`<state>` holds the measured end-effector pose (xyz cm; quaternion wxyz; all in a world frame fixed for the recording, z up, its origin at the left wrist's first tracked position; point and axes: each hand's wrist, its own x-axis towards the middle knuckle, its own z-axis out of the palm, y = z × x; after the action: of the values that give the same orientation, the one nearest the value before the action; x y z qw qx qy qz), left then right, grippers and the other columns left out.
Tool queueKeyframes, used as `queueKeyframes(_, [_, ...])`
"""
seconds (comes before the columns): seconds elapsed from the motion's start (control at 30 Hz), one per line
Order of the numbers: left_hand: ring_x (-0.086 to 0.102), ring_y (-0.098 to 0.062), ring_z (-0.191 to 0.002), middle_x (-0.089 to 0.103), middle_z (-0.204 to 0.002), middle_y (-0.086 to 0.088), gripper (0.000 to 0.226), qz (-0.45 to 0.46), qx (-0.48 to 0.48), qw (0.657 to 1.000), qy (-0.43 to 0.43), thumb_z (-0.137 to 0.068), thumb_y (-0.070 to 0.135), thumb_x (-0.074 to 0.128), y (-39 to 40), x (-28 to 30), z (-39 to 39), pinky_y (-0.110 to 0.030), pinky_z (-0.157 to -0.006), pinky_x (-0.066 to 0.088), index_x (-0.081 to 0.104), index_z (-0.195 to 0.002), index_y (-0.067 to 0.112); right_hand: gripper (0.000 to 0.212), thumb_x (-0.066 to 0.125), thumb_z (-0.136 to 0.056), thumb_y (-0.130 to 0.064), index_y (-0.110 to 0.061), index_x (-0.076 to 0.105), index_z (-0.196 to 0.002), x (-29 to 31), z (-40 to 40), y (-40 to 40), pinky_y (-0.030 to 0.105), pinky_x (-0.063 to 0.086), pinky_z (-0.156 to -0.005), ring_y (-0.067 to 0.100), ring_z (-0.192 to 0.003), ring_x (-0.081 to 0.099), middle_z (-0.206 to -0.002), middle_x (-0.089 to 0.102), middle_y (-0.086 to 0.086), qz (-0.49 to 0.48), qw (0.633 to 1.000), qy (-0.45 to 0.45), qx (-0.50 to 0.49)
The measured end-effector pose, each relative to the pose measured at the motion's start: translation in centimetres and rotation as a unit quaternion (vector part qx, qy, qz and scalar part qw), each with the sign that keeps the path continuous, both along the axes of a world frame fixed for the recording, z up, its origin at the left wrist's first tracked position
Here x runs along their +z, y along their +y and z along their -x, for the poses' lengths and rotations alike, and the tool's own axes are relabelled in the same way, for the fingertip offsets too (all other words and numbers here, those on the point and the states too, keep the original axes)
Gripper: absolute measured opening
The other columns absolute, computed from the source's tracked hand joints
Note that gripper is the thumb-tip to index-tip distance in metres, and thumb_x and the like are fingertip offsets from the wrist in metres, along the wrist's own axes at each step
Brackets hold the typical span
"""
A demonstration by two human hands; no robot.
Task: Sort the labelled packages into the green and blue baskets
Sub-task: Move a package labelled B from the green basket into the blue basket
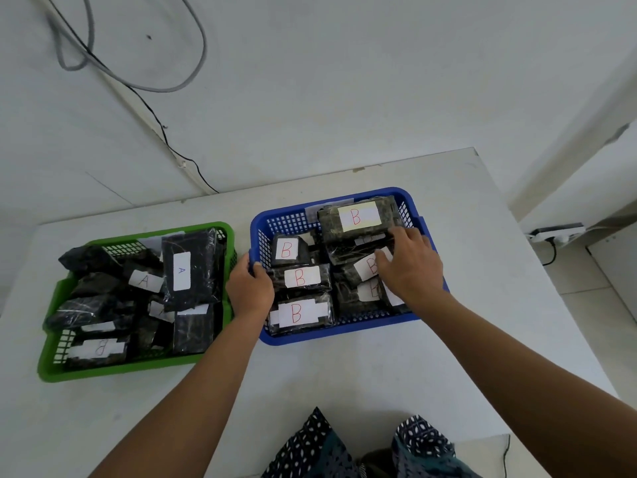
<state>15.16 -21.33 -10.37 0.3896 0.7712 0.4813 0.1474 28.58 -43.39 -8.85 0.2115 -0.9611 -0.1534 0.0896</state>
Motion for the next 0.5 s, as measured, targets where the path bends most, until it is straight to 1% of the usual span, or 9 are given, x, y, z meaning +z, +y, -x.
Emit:
queueKeyframes(0.07, [0.062,-0.013,-0.099,0.064,-0.114,0.004,0.031,0.001,-0.022,1.000,-0.003,-0.103,0.017,0.046,0.0,0.6,0.7,-0.024,-0.078,0.051,0.059,-0.131,0.014,0.047,0.059,-0.094,-0.040,-0.018,0.051,-0.135,0.8,0.8,0.9,0.045,0.049,-0.097,0.028,-0.125,0.051,-0.137,0.055,0.005,-0.006,0.998,-0.046,0.036])
queueKeyframes(0.13, [0.060,0.004,-0.085,0.064,-0.114,0.007,0.030,-0.006,-0.058,0.998,-0.011,-0.101,0.019,0.050,0.1,1.5,1.8,-0.013,-0.072,0.048,0.059,-0.130,0.017,0.048,0.058,-0.095,-0.042,-0.018,0.050,-0.135,1.6,1.9,2.3,0.047,0.046,-0.103,0.027,-0.128,0.049,-0.138,0.056,0.005,-0.017,0.994,-0.071,0.080])
queueKeyframes(0.17, [0.059,0.010,-0.084,0.064,-0.117,0.008,0.033,-0.009,-0.076,0.997,-0.018,-0.100,0.022,0.052,0.3,2.1,2.5,-0.009,-0.072,0.047,0.058,-0.132,0.016,0.049,0.057,-0.095,-0.043,-0.018,0.050,-0.136,1.9,2.6,3.3,0.048,0.046,-0.104,0.026,-0.130,0.048,-0.139,0.055,0.005,-0.021,0.992,-0.080,0.098])
queueKeyframes(0.2, [0.060,0.012,-0.090,0.063,-0.123,0.008,0.037,-0.011,-0.090,0.996,-0.025,-0.100,0.025,0.054,0.7,2.9,3.3,-0.008,-0.078,0.048,0.056,-0.136,0.016,0.050,0.057,-0.095,-0.044,-0.019,0.049,-0.137,2.2,3.3,4.4,0.048,0.045,-0.105,0.026,-0.132,0.047,-0.141,0.055,0.004,-0.027,0.989,-0.087,0.115])
queueKeyframes(0.27, [0.061,0.002,-0.109,0.063,-0.131,0.005,0.044,-0.028,-0.114,0.992,-0.040,-0.098,0.030,0.058,2.0,4.4,5.3,-0.018,-0.091,0.049,0.055,-0.140,0.018,0.053,0.056,-0.096,-0.045,-0.019,0.047,-0.141,2.8,5.1,6.8,0.047,0.040,-0.109,0.025,-0.137,0.043,-0.147,0.051,0.005,-0.042,0.982,-0.099,0.155])
queueKeyframes(0.3, [0.061,-0.002,-0.110,0.064,-0.130,0.003,0.043,-0.054,-0.127,0.989,-0.058,-0.097,0.030,0.060,3.0,5.1,6.6,-0.019,-0.092,0.048,0.058,-0.138,0.018,0.053,0.055,-0.096,-0.045,-0.019,0.047,-0.142,3.0,6.2,8.2,0.046,0.036,-0.112,0.025,-0.140,0.041,-0.150,0.048,0.006,-0.046,0.977,-0.105,0.177])
queueKeyframes(0.37, [0.062,-0.007,-0.110,0.068,-0.125,-0.001,0.038,-0.142,-0.154,0.974,-0.088,-0.096,0.026,0.063,5.6,6.1,9.6,-0.021,-0.093,0.050,0.063,-0.132,0.014,0.054,0.054,-0.098,-0.044,-0.019,0.047,-0.145,3.4,8.7,11.2,0.044,0.030,-0.116,0.026,-0.144,0.037,-0.154,0.044,0.007,-0.052,0.966,-0.120,0.224])
queueKeyframes(0.43, [0.062,-0.014,-0.115,0.068,-0.125,-0.003,0.034,-0.219,-0.158,0.959,-0.082,-0.096,0.023,0.063,8.2,6.4,12.7,-0.028,-0.098,0.050,0.065,-0.128,0.010,0.053,0.056,-0.097,-0.042,-0.018,0.049,-0.144,3.8,11.2,13.9,0.043,0.029,-0.116,0.027,-0.144,0.036,-0.154,0.044,0.009,-0.062,0.955,-0.128,0.261])
queueKeyframes(0.5, [0.059,-0.018,-0.120,0.066,-0.127,-0.004,0.034,-0.256,-0.135,0.956,-0.052,-0.096,0.022,0.062,11.2,6.3,16.0,-0.033,-0.103,0.048,0.066,-0.127,0.009,0.051,0.058,-0.097,-0.040,-0.018,0.051,-0.142,4.2,14.1,16.8,0.046,0.032,-0.114,0.029,-0.143,0.039,-0.151,0.047,0.011,-0.081,0.944,-0.127,0.293])
